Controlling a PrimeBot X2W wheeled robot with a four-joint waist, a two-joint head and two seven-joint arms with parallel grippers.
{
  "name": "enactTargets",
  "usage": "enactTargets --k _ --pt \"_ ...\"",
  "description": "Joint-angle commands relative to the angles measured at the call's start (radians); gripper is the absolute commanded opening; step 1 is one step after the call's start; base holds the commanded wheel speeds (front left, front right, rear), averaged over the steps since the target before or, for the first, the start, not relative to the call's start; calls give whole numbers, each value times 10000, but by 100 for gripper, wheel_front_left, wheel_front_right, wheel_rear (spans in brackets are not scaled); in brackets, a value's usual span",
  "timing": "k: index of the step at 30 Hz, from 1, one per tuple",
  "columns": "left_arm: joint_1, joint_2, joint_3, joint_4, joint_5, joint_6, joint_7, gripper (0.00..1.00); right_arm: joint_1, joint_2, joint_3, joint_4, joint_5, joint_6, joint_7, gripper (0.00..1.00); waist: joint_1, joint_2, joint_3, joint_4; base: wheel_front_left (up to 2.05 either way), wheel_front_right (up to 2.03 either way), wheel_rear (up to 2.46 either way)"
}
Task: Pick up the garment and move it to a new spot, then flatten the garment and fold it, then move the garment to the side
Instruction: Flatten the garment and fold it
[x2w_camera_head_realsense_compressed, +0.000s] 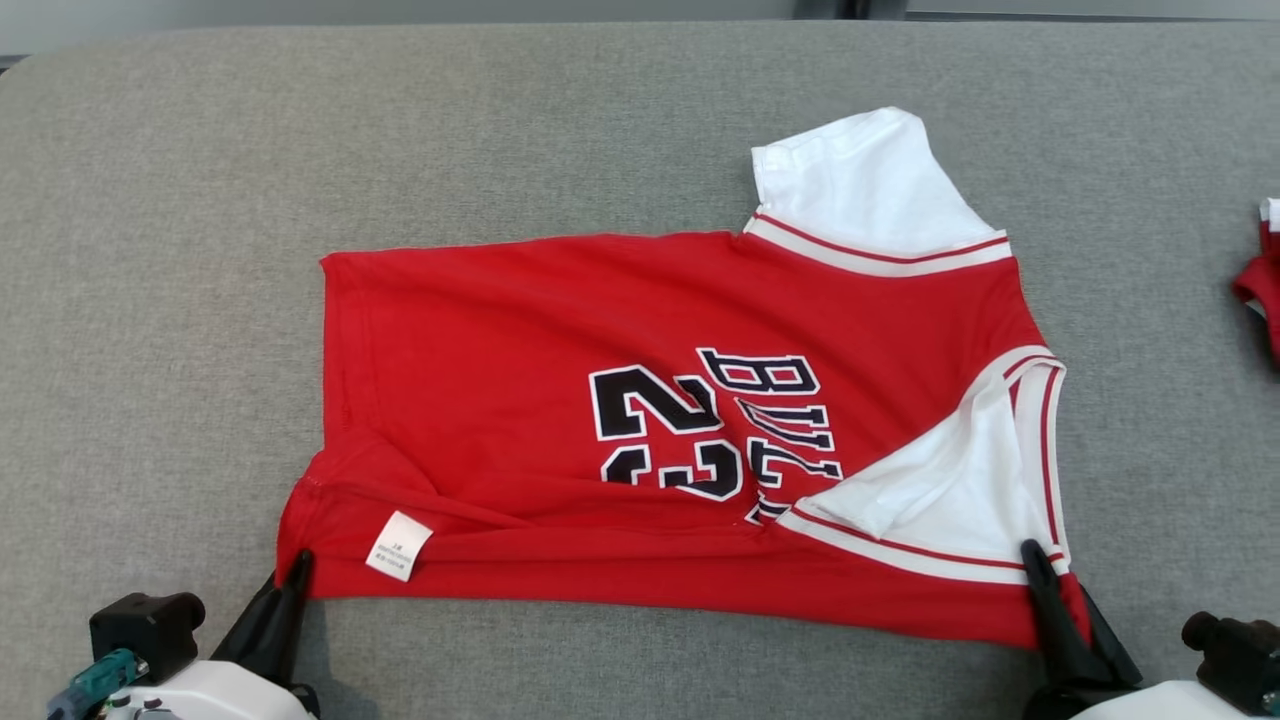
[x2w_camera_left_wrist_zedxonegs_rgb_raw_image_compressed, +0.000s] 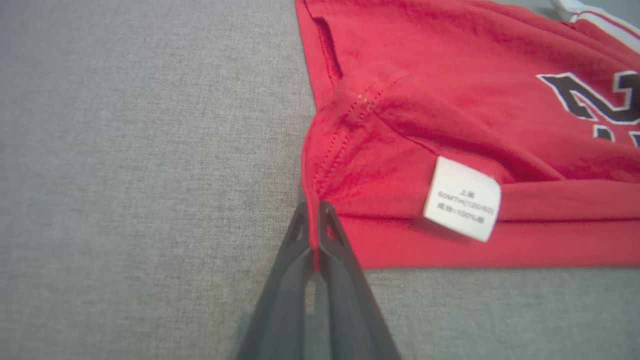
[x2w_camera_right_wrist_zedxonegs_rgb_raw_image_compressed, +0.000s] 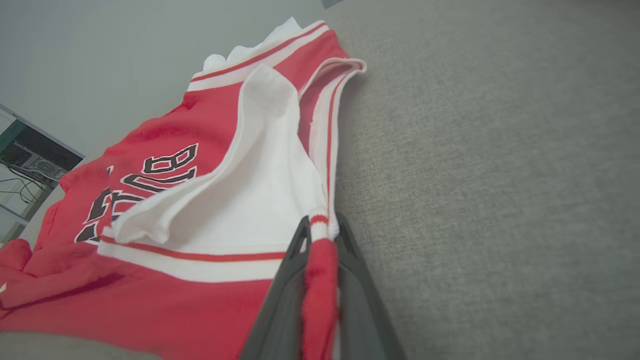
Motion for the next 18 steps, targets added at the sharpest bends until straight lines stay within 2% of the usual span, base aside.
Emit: enactTargets --k 1,2,3,4,5,11,18 --pt "121 151 111 -151 -69 121 171 0 61 6 -33 -73 -83 -2 -37 0 0 0 -27 -106 0 0 0" --pt "171 177 127 -260 -89 147 272 0 79 65 -8 -55 -87 -2 -52 13 0 0 -36 -142 0 0 0" --pt "200 214 159 -364 -103 192 333 0 70 111 12 -23 -99 -2 -24 49 0 0 -43 -170 0 0 0" --pt "223 211 180 -436 -139 247 421 24 -4 130 -11 -21 -174 -2 -60 100 0 0 -50 -193 0 0 0" --pt "237 180 189 -503 -160 301 457 100 -99 144 -49 -39 -233 -2 -93 100 0 0 -61 -218 0 0 0" --pt "-35 -424 639 -1173 -579 661 -380 100 -717 -9 -639 -548 -981 0 -714 100 0 0 -148 -284 0 0 0" --pt "-670 -799 695 -1882 -8 992 -1868 100 -1456 -98 -1161 -1655 -2242 0 -787 100 0 0 -279 -166 0 0 0"
